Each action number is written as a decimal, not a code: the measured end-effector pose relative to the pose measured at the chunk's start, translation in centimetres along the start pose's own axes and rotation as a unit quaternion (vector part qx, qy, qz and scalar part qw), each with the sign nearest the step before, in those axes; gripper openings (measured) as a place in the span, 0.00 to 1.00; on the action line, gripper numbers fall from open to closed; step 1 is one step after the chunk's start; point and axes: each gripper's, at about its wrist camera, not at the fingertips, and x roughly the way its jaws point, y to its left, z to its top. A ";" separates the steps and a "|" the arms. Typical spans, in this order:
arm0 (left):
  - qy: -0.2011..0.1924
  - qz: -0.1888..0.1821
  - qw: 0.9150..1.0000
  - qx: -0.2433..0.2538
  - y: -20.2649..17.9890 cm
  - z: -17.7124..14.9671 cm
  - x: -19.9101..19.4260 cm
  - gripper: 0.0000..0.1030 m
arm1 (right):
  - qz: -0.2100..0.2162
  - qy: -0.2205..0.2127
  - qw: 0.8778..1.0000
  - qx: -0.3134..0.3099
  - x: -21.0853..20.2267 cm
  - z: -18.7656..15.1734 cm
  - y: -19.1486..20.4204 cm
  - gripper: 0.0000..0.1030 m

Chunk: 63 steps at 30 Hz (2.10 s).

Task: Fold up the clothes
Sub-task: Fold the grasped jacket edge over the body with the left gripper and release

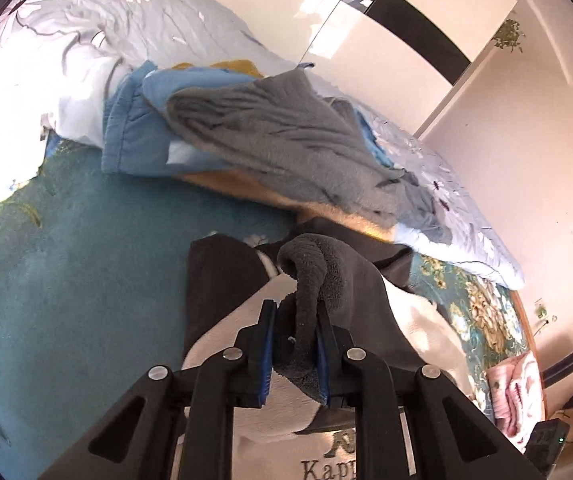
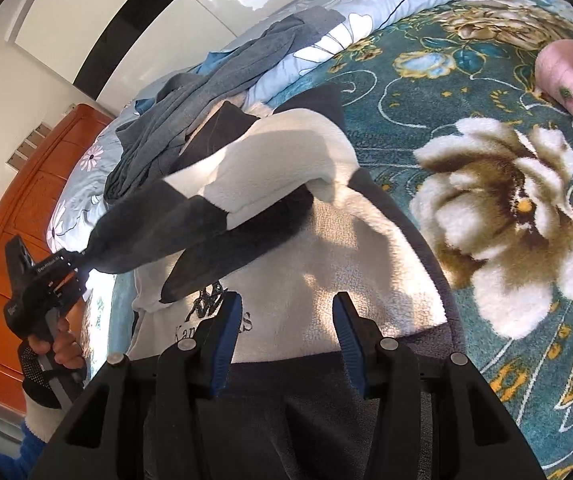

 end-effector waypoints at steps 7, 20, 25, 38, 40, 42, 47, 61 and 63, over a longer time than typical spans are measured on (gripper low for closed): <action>0.068 0.026 0.996 -0.054 4.2 -1.8 4.4 0.21 | -0.012 0.017 1.000 0.019 0.6 -0.9 -1.5 0.47; 0.005 0.057 0.996 0.067 -2.3 0.4 -0.3 0.40 | -0.018 0.003 0.997 -0.081 2.1 7.9 3.9 0.47; 0.053 0.048 0.991 0.113 -4.5 -0.2 3.7 0.42 | -0.017 0.023 0.994 -0.101 4.5 9.6 3.9 0.47; 0.109 0.056 0.990 0.075 -1.8 -1.2 8.8 0.42 | -0.018 0.055 0.997 -0.058 7.4 9.6 0.1 0.47; 0.116 0.058 0.989 0.067 -2.1 -1.0 8.3 0.42 | -0.018 0.054 0.997 -0.052 6.5 9.6 0.4 0.47; 0.119 0.048 0.990 0.054 -2.5 -0.7 7.0 0.42 | -0.014 0.048 0.997 -0.051 5.0 9.3 0.8 0.47; 0.089 0.032 0.993 0.072 -2.5 -1.5 2.2 0.74 | 0.000 0.033 0.998 -0.045 0.4 6.2 -0.2 0.47; 0.170 0.009 0.985 -0.005 7.7 -12.1 -3.3 0.78 | -0.044 0.055 0.997 0.040 -6.9 -5.2 -8.1 0.48; 0.181 -0.008 0.984 0.006 7.5 -13.1 -4.0 0.83 | -0.038 0.061 0.997 0.042 -6.8 -6.0 -7.9 0.48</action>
